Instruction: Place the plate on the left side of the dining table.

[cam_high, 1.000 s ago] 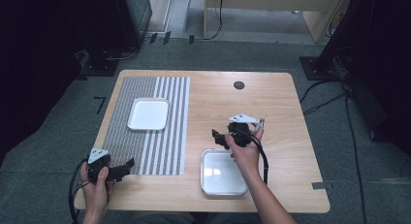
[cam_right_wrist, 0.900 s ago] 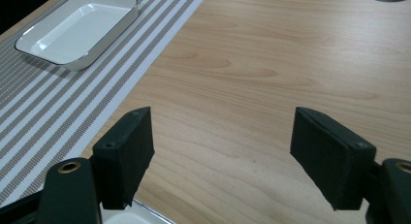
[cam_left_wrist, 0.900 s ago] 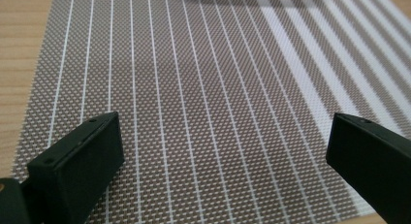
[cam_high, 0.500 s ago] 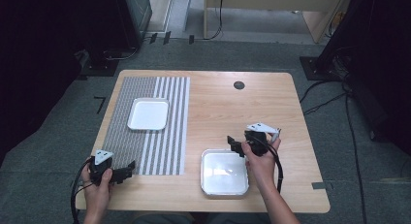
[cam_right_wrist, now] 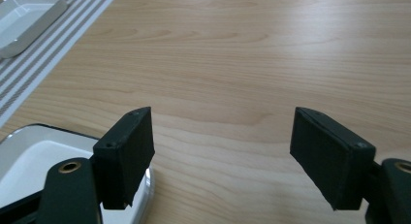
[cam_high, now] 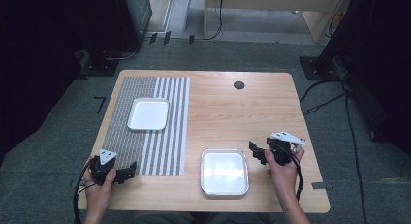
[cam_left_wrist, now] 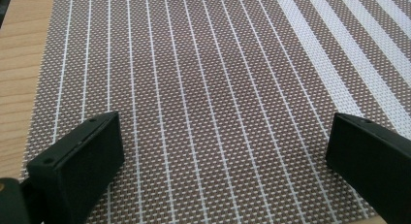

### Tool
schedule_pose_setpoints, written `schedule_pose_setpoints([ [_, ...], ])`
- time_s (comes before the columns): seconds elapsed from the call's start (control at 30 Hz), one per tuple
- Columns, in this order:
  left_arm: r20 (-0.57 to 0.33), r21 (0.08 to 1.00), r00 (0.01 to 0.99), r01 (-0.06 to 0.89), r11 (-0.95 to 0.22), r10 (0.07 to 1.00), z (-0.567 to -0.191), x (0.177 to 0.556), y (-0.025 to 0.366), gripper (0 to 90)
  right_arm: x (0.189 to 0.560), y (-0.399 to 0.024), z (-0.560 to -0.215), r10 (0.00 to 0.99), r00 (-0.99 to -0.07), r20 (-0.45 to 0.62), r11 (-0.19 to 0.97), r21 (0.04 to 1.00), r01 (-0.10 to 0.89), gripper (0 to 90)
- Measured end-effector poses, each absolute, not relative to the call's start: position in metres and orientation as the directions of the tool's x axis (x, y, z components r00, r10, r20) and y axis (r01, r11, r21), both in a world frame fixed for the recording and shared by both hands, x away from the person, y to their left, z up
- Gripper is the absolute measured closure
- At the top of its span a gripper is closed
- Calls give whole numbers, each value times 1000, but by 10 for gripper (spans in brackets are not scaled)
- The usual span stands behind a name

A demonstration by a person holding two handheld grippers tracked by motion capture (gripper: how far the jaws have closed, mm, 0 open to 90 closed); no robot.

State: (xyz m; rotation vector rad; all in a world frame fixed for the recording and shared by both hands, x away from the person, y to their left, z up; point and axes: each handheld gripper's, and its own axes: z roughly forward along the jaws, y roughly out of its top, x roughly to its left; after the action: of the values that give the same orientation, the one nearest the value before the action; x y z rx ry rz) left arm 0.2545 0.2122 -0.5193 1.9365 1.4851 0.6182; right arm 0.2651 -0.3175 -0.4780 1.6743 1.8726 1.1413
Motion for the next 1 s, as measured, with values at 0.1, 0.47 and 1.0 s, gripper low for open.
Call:
schedule_pose_setpoints([
  [0.1, -2, 712, 260, 678, -181, 966, -519, 255, 212, 0, 259, -331, -480, 953, -197, 230, -53, 766, 640, 240],
  [0.47, -2, 712, 260, 679, -182, 965, -519, 255, 212, 0, 236, -379, -492, 972, -111, 209, -89, 756, 649, 240],
  [1.0, -1, 712, 260, 679, -182, 965, -519, 255, 212, 0, 205, -442, -514, 978, 11, 210, -164, 728, 666, 246],
])
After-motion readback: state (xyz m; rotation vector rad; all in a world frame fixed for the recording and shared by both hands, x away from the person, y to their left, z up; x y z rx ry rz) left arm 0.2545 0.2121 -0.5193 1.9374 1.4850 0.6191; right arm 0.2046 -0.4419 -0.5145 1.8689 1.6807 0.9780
